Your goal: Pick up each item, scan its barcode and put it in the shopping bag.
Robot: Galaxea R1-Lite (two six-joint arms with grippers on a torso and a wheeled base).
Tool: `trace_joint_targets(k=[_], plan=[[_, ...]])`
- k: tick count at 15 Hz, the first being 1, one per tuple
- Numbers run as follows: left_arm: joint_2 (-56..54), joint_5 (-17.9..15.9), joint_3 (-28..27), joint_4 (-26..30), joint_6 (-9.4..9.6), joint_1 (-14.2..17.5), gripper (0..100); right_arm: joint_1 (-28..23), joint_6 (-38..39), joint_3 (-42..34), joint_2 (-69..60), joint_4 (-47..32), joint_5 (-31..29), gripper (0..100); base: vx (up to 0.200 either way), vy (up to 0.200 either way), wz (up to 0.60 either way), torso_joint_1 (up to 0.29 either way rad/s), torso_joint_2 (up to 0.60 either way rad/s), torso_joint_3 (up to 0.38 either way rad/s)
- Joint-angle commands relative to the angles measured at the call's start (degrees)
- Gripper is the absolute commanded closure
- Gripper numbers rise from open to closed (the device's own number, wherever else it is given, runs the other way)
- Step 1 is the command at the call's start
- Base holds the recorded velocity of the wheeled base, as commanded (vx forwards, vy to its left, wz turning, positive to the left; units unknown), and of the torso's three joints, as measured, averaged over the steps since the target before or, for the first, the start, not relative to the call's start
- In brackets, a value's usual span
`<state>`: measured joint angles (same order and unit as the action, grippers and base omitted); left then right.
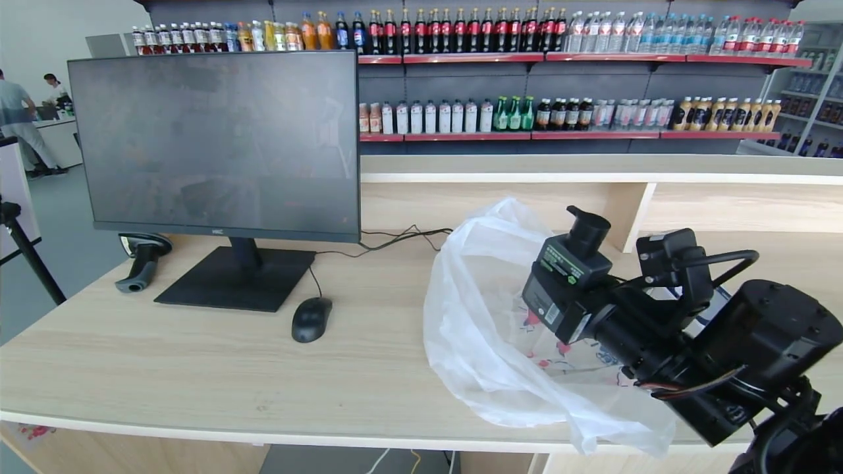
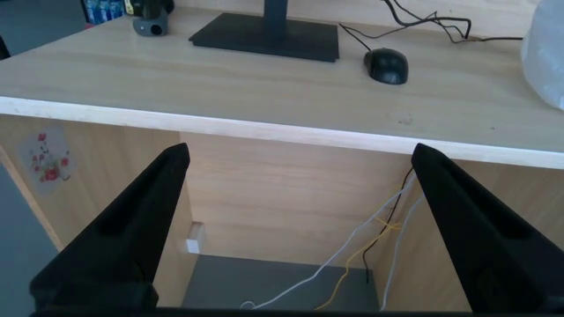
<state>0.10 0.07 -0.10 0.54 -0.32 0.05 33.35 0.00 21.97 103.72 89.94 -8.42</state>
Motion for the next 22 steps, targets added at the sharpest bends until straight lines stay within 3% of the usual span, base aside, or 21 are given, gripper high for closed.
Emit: trace_joint_targets(k=[1,12,22], plan=[[0.0,0.0,0.0,0.0,-0.03,0.0,0,1.5,-0.1,2.2,4.2,0.1,0.0,100,0.0,0.0,0.0,0.0,0.0,0.0],[0.0,0.0,0.0,0.0,-0.03,0.0,0,4.5,-0.2,9.5,14.8,0.1,0.0,100,0.0,0.0,0.0,0.0,0.0,0.0],[0.0,0.0,0.0,0.0,-0.03,0.0,0,4.6,-0.2,7.2,17.2,0.1,0.0,100,0.0,0.0,0.0,0.0,0.0,0.0]])
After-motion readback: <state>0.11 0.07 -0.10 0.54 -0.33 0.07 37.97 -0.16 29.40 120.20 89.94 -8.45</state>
